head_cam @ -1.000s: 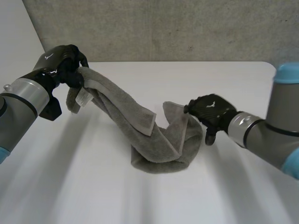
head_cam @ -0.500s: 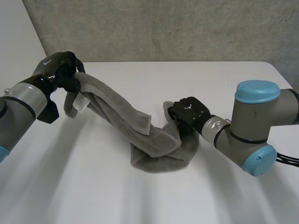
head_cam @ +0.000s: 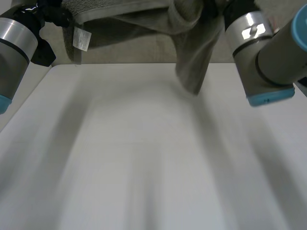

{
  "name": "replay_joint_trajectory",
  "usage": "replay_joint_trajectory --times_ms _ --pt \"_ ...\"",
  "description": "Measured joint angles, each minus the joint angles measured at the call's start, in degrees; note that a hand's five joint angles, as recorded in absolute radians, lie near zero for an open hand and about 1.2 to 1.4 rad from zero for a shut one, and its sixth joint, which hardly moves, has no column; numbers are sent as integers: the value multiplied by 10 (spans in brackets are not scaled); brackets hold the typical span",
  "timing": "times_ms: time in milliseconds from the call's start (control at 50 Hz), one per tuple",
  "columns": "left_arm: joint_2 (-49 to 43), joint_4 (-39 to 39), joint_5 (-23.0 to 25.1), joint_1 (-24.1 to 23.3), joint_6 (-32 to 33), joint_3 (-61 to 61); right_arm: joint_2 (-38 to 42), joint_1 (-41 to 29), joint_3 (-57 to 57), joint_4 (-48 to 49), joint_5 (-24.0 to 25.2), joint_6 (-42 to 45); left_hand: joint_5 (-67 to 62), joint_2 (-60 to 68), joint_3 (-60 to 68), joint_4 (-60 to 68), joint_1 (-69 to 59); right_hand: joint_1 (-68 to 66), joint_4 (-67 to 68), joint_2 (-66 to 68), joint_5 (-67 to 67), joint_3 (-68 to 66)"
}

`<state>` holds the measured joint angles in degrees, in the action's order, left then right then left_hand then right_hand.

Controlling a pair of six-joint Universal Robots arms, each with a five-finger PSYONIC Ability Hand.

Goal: Fold the towel.

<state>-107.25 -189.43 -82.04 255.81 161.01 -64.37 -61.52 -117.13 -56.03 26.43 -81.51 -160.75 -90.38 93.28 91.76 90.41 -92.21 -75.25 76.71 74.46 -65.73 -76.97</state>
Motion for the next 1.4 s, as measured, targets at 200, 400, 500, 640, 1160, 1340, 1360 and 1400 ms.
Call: replay_joint_trajectory --times_ms 200,400,500,640,1160,1340,1360,1400 --pt "-39 -5 -10 8 -15 -98 16 -15 -108 -180 57 53 0 0 0 0 0 0 0 2 0 0" --pt "-140 2 -9 34 59 -158 65 -59 -178 -352 61 80 0 0 0 0 0 -2 0 2 0 0" --pt "-161 3 -13 59 123 -162 84 -87 -188 -399 62 63 65 -72 -78 -74 71 -2 0 2 0 -1" --pt "-158 3 -13 81 171 -160 85 -108 -189 -410 66 -7 301 -332 -313 -303 321 -2 0 5 0 -1" --pt "31 11 19 -4 250 -267 -40 -56 -200 -388 68 -54 751 -764 -754 -732 746 542 -560 -517 574 550" --pt "60 7 21 -66 255 -306 -35 -41 -189 -387 70 0 740 -761 -749 -729 745 542 -560 -517 571 550" --pt "56 7 20 -74 257 -307 -30 -41 -189 -387 70 16 729 -756 -743 -729 744 542 -560 -517 569 550" --pt "42 7 17 -93 266 -308 -17 -41 -187 -387 68 58 716 -747 -733 -729 741 542 -560 -517 566 550"
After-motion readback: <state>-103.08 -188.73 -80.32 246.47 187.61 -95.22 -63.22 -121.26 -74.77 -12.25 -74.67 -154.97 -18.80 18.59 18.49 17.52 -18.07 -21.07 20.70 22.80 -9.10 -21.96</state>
